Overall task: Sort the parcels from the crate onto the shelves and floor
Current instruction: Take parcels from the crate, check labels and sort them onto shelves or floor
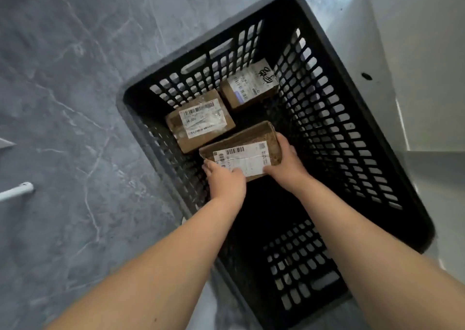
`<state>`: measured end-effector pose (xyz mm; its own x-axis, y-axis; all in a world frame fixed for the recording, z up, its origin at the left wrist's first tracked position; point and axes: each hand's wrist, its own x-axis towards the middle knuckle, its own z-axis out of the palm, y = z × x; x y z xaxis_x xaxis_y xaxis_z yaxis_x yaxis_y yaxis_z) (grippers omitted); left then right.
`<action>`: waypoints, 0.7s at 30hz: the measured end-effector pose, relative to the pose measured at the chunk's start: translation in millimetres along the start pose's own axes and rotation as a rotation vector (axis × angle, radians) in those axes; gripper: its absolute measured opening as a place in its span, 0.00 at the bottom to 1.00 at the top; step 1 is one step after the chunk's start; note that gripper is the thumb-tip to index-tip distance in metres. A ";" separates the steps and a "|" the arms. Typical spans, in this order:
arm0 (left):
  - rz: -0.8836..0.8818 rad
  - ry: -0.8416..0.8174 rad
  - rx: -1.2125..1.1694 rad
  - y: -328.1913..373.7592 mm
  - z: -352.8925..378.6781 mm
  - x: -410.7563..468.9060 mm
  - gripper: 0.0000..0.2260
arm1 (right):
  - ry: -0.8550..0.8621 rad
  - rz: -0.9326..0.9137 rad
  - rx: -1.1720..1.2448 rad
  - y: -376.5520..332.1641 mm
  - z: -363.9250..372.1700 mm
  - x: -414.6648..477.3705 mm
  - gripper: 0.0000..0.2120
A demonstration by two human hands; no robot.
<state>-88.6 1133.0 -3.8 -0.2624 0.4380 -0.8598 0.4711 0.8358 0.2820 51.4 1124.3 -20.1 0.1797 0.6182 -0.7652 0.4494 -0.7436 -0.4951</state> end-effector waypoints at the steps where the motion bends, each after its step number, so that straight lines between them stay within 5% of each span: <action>1: -0.002 0.015 0.030 -1.4 1.7 7.7 0.32 | -0.015 -0.005 -0.005 -0.7 8.3 6.9 0.42; 9: 0.071 -0.021 0.087 -15.6 -1.4 10.1 0.26 | -0.022 -0.029 0.083 -9.8 30.3 41.5 0.42; 15: 0.022 -0.019 0.056 10.8 -3.7 21.0 0.24 | -0.102 0.012 -0.142 -18.9 22.3 37.0 0.46; 21: 0.223 -0.040 0.216 33.5 -19.5 -36.1 0.24 | 0.114 -0.051 -0.345 -63.3 -2.2 -6.0 0.38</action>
<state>-79.8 1151.7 45.0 -0.1010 0.5860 -0.8040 0.6825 0.6288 0.3725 23.8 1168.2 16.7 0.2368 0.6912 -0.6828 0.7252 -0.5934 -0.3492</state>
